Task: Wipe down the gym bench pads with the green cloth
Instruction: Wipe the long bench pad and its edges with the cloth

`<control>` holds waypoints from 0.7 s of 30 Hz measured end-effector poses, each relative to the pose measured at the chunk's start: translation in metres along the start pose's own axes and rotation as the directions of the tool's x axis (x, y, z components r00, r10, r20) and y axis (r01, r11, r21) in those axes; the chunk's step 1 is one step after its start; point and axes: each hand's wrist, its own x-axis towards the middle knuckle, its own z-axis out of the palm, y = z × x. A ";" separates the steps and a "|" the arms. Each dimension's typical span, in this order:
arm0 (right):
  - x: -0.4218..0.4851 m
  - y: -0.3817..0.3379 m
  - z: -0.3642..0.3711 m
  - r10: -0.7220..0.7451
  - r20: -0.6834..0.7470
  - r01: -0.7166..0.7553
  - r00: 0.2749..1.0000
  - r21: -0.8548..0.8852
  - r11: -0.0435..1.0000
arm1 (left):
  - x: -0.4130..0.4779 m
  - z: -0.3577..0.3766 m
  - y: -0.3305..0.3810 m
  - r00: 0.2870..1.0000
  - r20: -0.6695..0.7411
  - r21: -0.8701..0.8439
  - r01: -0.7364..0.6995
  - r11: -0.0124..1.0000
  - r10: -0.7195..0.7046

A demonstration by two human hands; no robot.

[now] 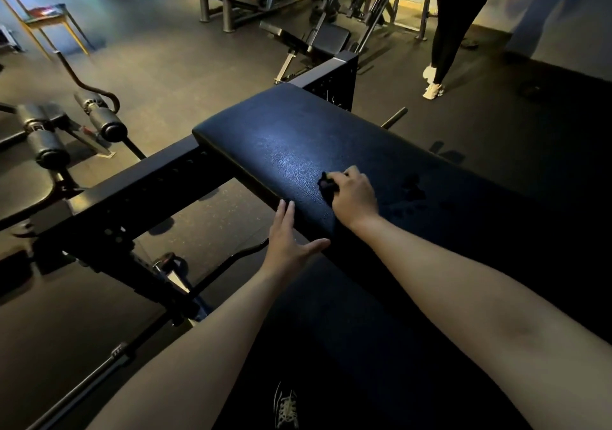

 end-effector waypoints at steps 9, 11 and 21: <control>-0.049 -0.015 0.002 -0.392 0.185 0.384 0.901 0.078 0.920 | -0.003 0.009 -0.016 0.999 0.031 -0.004 -0.010 1.000 0.010; -0.049 0.001 -0.007 -0.348 0.130 0.348 0.929 0.021 0.937 | -0.004 0.011 -0.014 1.000 0.022 -0.023 -0.002 1.000 0.002; -0.054 -0.003 -0.003 -0.046 -0.021 0.046 0.999 0.005 0.999 | -0.007 0.013 -0.013 1.000 0.015 -0.037 0.004 0.999 -0.003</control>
